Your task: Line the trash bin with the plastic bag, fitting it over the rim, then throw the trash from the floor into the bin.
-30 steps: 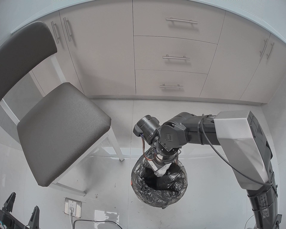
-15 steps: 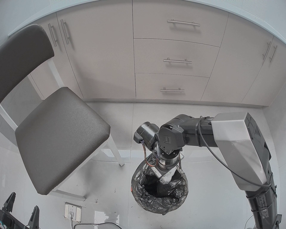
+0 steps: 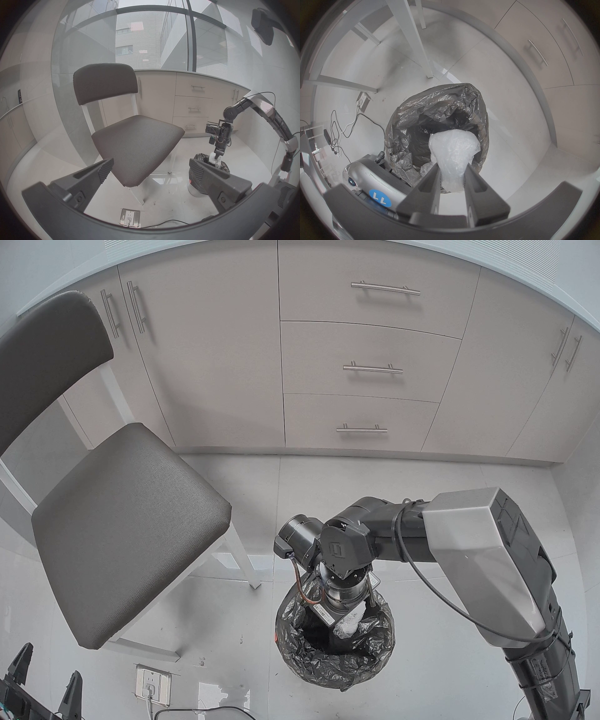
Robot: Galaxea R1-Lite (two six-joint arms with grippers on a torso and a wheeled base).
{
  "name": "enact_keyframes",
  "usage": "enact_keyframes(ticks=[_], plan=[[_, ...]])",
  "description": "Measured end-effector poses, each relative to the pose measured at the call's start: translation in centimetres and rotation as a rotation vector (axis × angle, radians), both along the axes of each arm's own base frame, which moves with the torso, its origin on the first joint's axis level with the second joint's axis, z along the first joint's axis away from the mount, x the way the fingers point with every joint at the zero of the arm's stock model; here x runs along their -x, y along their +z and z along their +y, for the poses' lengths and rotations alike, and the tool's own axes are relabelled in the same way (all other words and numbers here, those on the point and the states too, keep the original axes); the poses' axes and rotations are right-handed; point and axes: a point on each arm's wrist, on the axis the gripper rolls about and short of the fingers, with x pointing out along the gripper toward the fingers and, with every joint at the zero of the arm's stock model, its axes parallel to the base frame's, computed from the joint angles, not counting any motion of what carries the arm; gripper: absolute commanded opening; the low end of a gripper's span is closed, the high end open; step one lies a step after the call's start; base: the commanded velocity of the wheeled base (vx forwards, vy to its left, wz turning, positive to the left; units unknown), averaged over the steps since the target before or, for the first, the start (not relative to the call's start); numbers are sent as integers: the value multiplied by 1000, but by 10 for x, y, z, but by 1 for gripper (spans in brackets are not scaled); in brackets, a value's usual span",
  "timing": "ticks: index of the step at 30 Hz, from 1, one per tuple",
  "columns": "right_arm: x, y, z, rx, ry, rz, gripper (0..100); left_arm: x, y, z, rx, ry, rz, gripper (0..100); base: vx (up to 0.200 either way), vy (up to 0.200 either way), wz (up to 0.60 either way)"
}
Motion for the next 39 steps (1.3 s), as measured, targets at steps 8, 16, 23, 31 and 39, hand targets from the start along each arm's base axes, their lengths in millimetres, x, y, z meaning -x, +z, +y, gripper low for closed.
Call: enact_keyframes(ticks=[8, 16, 23, 31, 39], plan=[[0, -3, 1, 3, -1, 4, 0, 0, 0, 0, 0, 0, 0, 100, 0, 0, 0], [-1, -7, 2, 1, 0, 2, 100, 0, 0, 0, 1, 0, 0, 100, 0, 0, 0], [-2, -8, 3, -6, 1, -6, 100, 0, 0, 0, 0, 0, 0, 100, 0, 0, 0], [-3, -9, 3, -9, 0, -10, 100, 0, 0, 0, 0, 0, 0, 100, 0, 0, 0], [-3, -9, 3, -7, -2, -13, 100, 0, 0, 0, 1, 0, 0, 100, 0, 0, 0]])
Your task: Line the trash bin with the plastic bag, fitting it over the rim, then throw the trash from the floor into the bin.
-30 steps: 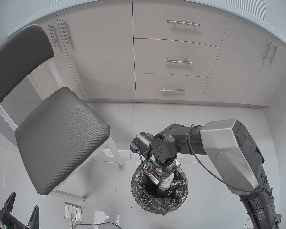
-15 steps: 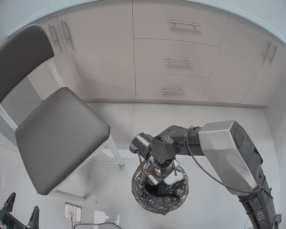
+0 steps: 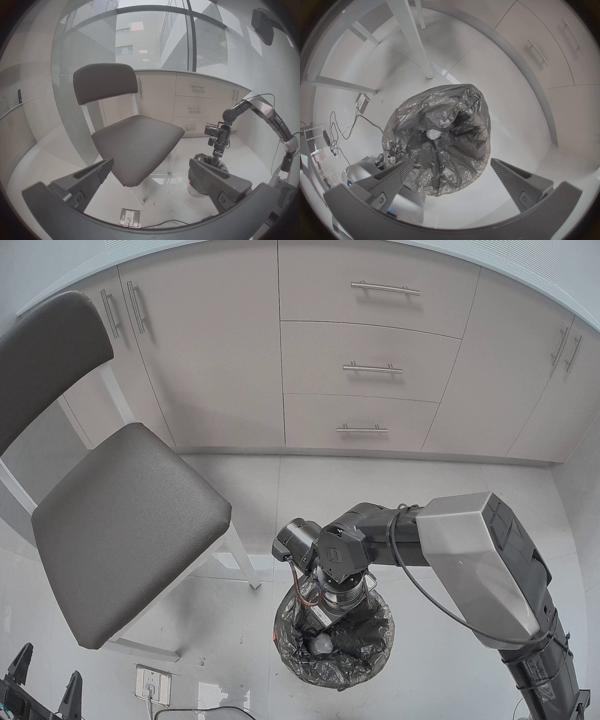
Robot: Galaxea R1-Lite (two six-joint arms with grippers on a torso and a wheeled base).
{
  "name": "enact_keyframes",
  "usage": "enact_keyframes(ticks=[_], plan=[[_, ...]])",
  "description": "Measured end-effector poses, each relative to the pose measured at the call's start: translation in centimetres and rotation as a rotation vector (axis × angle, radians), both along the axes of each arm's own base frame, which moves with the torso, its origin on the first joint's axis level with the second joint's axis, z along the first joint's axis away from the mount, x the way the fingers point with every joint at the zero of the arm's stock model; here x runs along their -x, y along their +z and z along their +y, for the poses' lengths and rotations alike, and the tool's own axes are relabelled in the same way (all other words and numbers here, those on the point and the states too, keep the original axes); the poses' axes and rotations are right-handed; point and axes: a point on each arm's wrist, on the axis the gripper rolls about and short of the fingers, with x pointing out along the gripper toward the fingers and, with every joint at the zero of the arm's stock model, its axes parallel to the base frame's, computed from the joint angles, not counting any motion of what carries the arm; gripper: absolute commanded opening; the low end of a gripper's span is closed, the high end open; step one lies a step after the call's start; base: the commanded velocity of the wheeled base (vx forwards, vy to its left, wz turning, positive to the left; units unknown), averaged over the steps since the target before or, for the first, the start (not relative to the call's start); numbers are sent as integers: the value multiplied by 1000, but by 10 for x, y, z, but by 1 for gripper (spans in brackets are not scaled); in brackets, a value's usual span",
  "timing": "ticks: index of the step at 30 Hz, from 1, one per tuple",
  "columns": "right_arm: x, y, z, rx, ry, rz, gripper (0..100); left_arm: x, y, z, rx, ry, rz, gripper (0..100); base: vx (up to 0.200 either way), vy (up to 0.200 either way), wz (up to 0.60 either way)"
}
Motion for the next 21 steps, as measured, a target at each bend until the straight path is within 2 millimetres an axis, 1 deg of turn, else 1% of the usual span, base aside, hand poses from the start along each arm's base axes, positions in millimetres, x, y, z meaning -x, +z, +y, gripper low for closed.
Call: enact_keyframes(ticks=[21], plan=[[1, 3, 0, 2, 3, -9, 100, 0, 0, 0, 5, 1, 0, 100, 0, 0, 0]])
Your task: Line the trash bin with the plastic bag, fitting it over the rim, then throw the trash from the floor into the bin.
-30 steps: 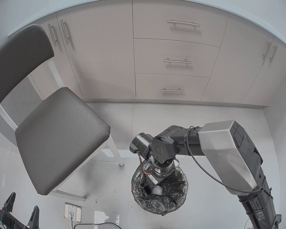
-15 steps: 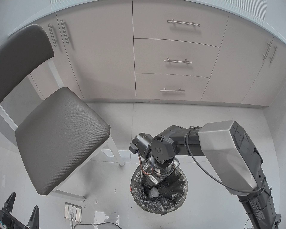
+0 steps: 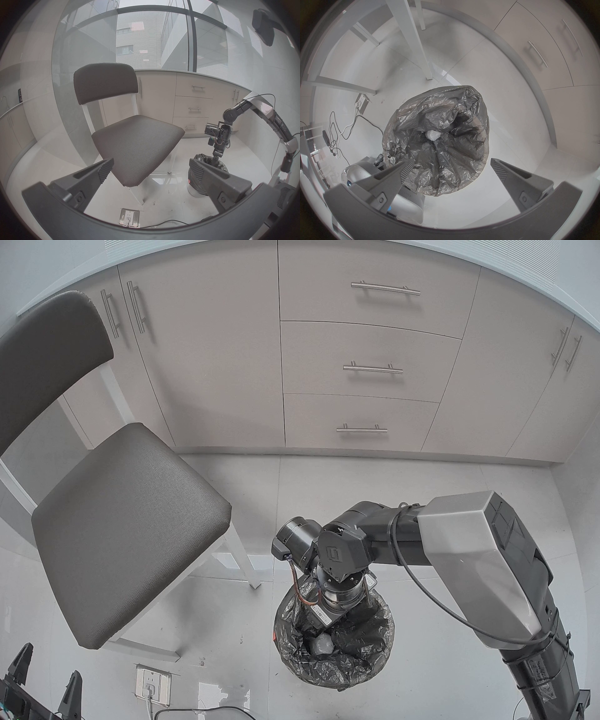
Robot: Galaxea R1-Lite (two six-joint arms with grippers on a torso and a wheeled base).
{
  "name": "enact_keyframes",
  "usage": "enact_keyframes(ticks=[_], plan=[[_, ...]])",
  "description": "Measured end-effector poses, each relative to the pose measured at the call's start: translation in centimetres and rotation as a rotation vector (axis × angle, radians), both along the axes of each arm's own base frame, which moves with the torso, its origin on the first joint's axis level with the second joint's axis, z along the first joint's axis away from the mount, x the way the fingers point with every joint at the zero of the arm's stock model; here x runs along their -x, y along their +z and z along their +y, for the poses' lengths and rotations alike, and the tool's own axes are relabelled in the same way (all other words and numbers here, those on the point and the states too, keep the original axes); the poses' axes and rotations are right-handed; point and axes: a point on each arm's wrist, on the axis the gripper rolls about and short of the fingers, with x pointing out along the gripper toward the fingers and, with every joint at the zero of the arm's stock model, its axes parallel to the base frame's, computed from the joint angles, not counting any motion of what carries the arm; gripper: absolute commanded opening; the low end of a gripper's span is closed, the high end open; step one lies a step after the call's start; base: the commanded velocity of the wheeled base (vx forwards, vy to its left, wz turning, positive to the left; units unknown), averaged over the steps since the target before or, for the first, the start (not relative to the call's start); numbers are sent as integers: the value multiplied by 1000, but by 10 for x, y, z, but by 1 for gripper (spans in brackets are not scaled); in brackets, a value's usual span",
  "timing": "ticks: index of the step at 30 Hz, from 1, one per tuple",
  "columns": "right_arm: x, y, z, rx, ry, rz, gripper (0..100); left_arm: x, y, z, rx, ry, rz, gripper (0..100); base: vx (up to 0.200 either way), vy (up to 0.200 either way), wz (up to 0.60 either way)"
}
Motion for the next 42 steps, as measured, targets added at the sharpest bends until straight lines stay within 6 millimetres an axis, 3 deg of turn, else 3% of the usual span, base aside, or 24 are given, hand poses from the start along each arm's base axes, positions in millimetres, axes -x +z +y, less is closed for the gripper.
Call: enact_keyframes(ticks=[20, 35, 42], plan=[[5, 14, 3, -17, 16, -25, 100, -1, -2, 0, -11, 5, -2, 100, 0, 0, 0], [9, 65, -9, -80, 10, -93, 100, -1, -2, 0, 3, 11, -1, 100, 0, 0, 0], [20, 100, -19, -97, 30, -119, 100, -1, -2, 0, -6, 7, -1, 100, 0, 0, 0]])
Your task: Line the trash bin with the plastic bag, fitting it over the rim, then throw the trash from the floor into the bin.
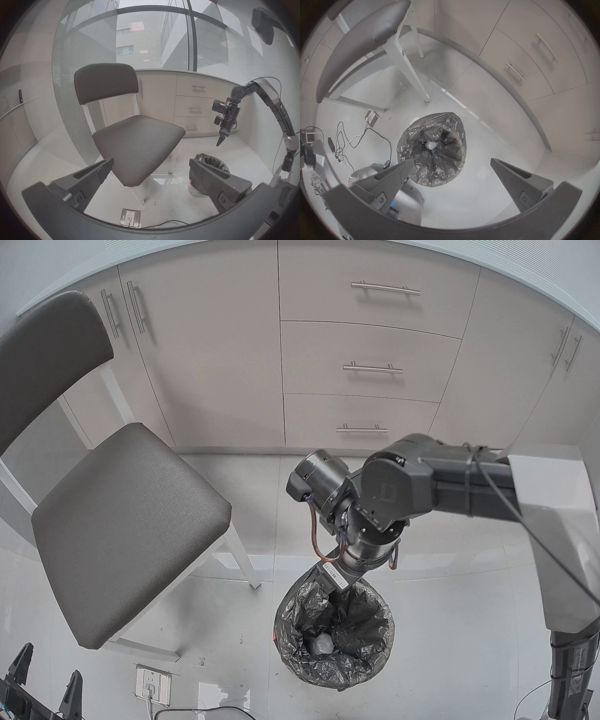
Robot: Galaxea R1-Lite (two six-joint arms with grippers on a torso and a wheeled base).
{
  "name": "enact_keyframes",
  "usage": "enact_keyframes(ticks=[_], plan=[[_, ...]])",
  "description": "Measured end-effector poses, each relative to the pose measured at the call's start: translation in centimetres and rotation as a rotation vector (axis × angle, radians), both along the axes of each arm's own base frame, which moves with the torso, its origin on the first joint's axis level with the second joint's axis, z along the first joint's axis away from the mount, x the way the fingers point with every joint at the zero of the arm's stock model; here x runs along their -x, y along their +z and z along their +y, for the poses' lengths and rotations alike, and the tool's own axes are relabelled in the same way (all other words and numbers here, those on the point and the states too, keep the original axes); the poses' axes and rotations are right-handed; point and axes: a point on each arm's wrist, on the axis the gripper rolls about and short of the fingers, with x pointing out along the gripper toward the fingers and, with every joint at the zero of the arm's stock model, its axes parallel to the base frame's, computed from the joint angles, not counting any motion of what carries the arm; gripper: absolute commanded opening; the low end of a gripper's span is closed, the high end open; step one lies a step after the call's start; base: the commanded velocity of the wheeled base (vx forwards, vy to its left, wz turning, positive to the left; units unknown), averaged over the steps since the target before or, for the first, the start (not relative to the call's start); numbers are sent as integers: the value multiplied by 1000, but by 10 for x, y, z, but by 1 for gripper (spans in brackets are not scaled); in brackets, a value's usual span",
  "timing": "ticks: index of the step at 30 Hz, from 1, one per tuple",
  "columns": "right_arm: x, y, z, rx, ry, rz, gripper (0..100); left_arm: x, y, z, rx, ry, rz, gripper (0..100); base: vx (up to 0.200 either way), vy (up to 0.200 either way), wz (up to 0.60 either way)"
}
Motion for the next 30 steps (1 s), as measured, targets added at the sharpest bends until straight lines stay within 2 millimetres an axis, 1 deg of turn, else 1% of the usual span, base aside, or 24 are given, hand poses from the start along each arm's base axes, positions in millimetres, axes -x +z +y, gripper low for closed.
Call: enact_keyframes(ticks=[8, 12, 16, 20, 24, 25, 27, 30], plan=[[19, 55, -30, 28, -30, -64, 100, 0, 0, 0, 4, 2, -1, 100, 0, 0, 0], [30, 88, -53, 8, -51, -106, 100, 0, 0, 0, 5, 3, -1, 100, 0, 0, 0], [48, 125, -80, -2, -56, -166, 100, 0, 0, 0, 6, 3, 0, 100, 0, 0, 0], [80, 167, -113, 30, -19, -244, 100, 0, 0, 0, 7, 4, 0, 100, 0, 0, 0], [120, 206, -154, 52, 13, -331, 100, 0, 0, 0, 7, 4, 0, 100, 0, 0, 0], [128, 213, -163, 52, 12, -347, 100, 0, 0, 0, 7, 4, 0, 100, 0, 0, 0], [147, 227, -187, 50, -8, -383, 100, 0, 0, 0, 7, 4, 0, 100, 0, 0, 0], [179, 240, -229, 64, -73, -393, 100, 0, 0, 0, 7, 4, 0, 100, 0, 0, 0]])
